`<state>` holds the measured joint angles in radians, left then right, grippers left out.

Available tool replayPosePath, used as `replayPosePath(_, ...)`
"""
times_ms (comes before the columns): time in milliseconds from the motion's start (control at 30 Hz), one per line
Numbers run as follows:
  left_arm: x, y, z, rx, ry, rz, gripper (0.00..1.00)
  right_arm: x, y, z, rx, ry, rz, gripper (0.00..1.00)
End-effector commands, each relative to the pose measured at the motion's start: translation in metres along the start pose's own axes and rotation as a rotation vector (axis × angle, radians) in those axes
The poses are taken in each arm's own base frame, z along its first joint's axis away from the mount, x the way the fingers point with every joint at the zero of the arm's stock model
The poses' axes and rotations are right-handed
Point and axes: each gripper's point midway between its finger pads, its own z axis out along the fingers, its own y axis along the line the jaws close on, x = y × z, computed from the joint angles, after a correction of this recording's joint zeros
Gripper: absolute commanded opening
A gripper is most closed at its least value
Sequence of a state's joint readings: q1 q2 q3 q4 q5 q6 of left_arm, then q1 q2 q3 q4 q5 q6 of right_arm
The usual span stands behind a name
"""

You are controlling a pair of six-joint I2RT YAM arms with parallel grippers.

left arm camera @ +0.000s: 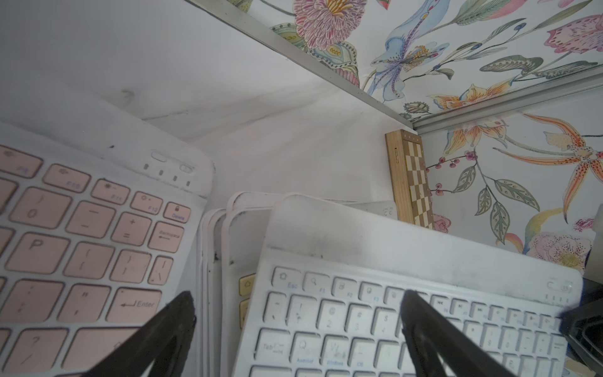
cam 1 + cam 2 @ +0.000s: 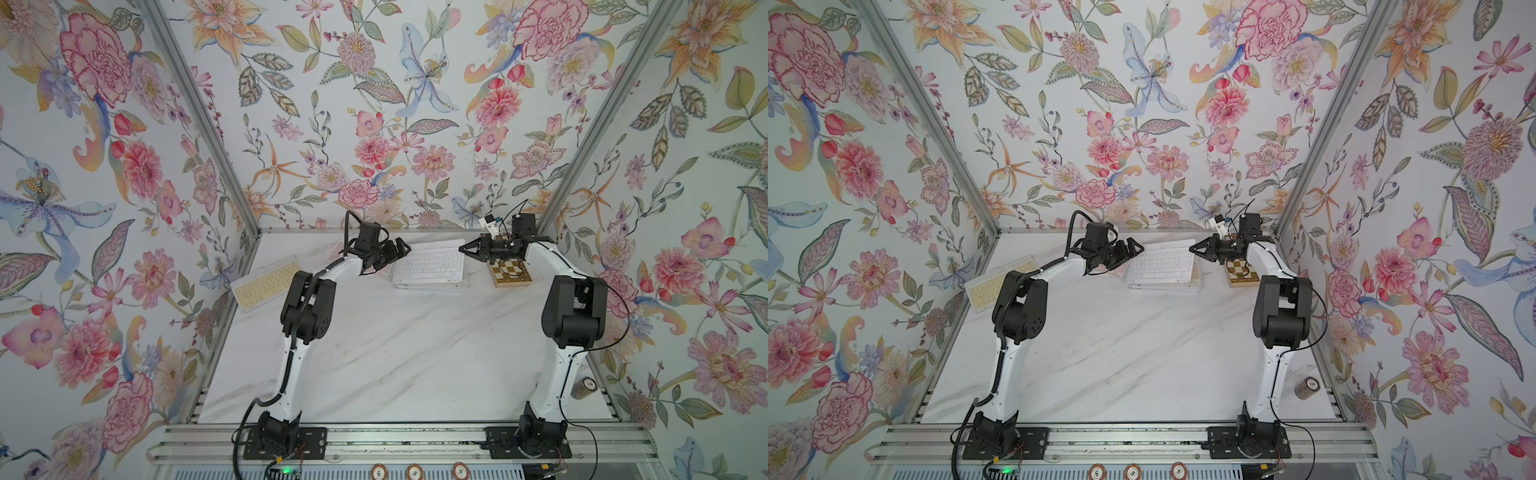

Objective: Stack the numeric keypads
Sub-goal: Place the numeric keypad at the numeric keypad.

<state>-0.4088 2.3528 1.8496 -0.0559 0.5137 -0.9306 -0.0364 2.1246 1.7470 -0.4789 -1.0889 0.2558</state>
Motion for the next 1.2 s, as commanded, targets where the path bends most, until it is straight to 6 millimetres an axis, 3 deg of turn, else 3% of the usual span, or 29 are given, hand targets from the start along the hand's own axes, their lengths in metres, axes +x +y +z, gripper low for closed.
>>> replayPosePath(0, 0.007, -0.004, 0.007, 0.006, 0.022, 0.018, 0.99, -0.004, -0.003, -0.005, -0.010, 0.004, -0.019, 0.09)
replayPosePath(300, 0.011, -0.004, 0.005, -0.004, 0.031, 0.021, 0.99, -0.004, -0.020, 0.001, 0.009, 0.019, 0.011, 0.14)
replayPosePath(800, 0.025, 0.013, 0.001, -0.061, 0.058, 0.026, 0.99, -0.005, -0.039, 0.005, 0.039, 0.020, 0.040, 0.18)
replayPosePath(1000, 0.019, 0.006, -0.008, -0.067, 0.058, 0.059, 0.99, -0.005, -0.046, 0.006, 0.055, 0.019, 0.052, 0.18)
replayPosePath(1167, 0.001, 0.009, -0.025, -0.113, 0.031, 0.100, 0.99, -0.005, -0.055, 0.004, 0.081, 0.011, 0.072, 0.21)
